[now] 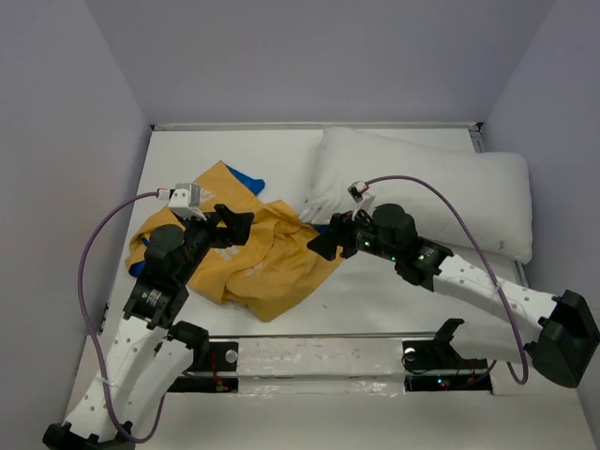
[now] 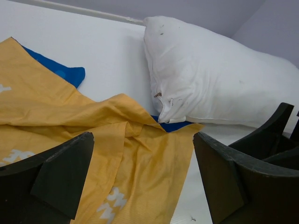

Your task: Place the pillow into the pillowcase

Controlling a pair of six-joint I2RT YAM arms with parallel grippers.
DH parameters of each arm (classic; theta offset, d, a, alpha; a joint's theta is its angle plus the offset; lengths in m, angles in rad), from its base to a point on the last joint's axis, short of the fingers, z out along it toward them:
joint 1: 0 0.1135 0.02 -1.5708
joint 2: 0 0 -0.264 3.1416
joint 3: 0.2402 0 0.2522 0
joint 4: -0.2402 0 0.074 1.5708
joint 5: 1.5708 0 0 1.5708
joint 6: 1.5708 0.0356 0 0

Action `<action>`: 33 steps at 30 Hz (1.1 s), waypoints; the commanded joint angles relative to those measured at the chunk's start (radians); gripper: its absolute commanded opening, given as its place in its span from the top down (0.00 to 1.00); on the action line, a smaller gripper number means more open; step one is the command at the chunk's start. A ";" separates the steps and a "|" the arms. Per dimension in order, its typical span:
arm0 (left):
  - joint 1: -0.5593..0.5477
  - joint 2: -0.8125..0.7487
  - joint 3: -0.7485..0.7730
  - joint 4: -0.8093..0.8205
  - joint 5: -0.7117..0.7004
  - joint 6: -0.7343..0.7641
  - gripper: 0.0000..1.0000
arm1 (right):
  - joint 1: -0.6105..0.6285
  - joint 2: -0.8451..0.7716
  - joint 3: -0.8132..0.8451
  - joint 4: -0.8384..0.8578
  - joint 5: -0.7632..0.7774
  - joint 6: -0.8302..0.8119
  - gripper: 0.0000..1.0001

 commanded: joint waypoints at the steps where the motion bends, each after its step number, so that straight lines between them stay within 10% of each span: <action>1: 0.006 -0.044 -0.011 0.045 0.013 0.018 0.01 | 0.057 0.087 0.075 0.101 0.088 0.003 0.29; 15: 0.006 -0.118 -0.033 -0.016 0.022 -0.005 0.05 | 0.111 0.479 0.267 0.223 0.190 0.050 0.47; 33: 0.006 -0.074 -0.051 -0.056 0.028 -0.039 0.41 | 0.111 0.872 0.525 0.211 0.271 0.127 0.49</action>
